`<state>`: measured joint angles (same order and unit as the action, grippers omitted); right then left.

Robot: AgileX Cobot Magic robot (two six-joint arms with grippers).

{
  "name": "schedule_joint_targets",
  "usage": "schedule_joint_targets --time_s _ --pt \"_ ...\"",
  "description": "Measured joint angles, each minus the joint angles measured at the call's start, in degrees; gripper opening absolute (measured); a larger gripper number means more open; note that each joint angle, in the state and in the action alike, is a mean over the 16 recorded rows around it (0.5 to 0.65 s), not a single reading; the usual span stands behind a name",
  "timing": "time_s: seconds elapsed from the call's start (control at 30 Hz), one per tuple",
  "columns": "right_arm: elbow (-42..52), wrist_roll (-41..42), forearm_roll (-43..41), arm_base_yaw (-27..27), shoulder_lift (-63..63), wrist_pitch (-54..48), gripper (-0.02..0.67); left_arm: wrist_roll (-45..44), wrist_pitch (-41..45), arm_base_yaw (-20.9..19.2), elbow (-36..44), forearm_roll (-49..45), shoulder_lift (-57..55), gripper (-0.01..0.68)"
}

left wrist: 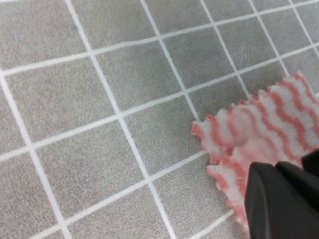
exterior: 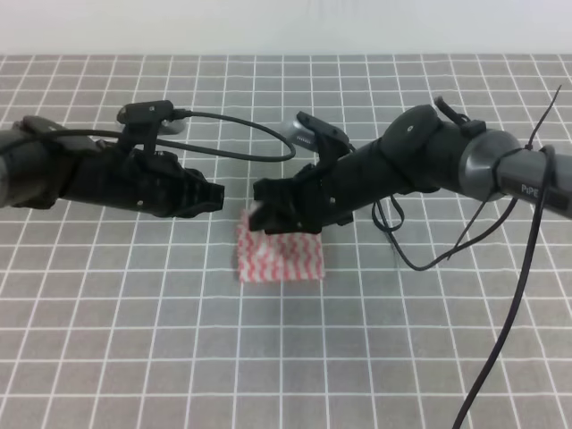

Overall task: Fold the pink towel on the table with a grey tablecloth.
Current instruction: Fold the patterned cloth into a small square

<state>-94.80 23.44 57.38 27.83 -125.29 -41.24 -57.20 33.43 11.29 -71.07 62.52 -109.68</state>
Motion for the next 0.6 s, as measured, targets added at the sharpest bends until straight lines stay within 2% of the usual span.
schedule_joint_targets --time_s 0.13,0.27,0.43,0.6 --pt "0.00 0.39 1.37 0.00 -0.25 0.70 0.277 0.00 0.21 0.00 0.00 0.00 0.35 -0.003" --pt "0.00 0.77 2.15 0.00 -0.48 1.09 0.316 0.00 1.46 0.00 0.00 0.04 0.52 -0.003" --pt "0.01 1.15 1.50 -0.22 -0.62 0.50 0.293 -0.03 4.05 0.03 0.01 0.80 0.61 -0.003" --pt "0.01 1.13 -0.44 -1.26 -0.32 -1.75 0.220 -0.01 6.71 0.62 0.01 1.61 0.66 -0.003"
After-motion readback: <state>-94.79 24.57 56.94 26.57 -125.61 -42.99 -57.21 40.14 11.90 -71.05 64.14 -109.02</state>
